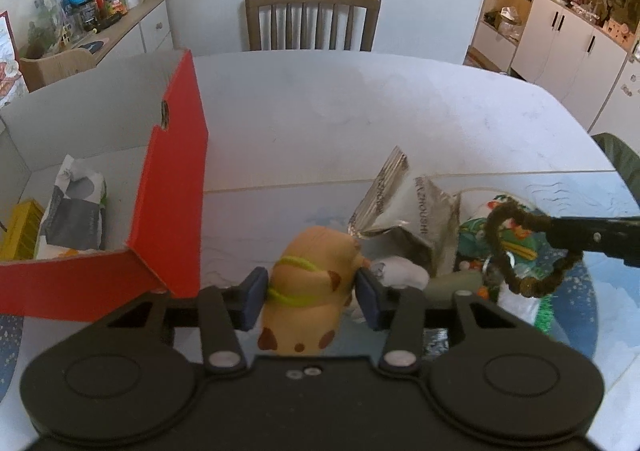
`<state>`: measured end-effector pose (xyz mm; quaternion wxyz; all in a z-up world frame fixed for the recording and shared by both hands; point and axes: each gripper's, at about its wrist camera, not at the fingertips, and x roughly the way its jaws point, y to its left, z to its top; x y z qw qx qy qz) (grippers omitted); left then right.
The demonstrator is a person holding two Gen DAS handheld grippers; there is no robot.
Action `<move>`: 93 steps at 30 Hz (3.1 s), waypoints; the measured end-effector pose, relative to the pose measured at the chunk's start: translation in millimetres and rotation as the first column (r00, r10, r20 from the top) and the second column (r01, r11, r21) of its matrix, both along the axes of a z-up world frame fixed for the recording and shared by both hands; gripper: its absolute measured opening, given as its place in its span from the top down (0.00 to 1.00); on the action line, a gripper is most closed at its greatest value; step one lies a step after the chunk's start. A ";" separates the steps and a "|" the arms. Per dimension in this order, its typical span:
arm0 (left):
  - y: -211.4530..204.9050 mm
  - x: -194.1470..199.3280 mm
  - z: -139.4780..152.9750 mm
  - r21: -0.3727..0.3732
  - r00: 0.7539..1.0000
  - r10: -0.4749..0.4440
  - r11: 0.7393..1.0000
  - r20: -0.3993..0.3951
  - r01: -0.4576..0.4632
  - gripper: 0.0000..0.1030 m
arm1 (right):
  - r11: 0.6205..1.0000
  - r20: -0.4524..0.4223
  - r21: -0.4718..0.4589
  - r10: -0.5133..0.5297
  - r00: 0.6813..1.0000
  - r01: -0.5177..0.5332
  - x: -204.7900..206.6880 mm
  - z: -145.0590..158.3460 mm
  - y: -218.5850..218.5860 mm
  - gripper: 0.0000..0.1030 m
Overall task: Organize objects
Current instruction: 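Carry the toy dog and bracelet into the red box and release both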
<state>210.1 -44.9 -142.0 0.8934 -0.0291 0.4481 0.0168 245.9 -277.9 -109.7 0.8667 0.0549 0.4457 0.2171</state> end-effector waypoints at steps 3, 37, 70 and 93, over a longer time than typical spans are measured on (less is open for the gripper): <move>2.9 -3.6 9.5 -0.024 1.000 -0.001 1.000 -0.009 0.001 0.55 | 1.000 0.021 0.011 0.014 1.000 -0.014 -5.2 12.8 3.5 0.91; 131.8 -12.2 110.9 -0.025 0.989 0.097 0.995 0.108 -0.095 0.55 | 0.988 0.204 0.023 0.146 0.968 -0.153 -37.0 117.0 135.1 0.91; 257.7 70.4 45.5 0.059 0.990 0.140 0.989 -0.035 -0.138 0.55 | 0.962 0.125 -0.203 0.210 0.970 -0.182 13.3 49.1 322.9 0.91; 254.9 118.4 -9.8 0.068 0.976 0.082 0.995 -0.200 -0.070 0.55 | 0.924 0.012 -0.301 0.250 0.968 -0.234 23.2 -6.7 356.4 0.91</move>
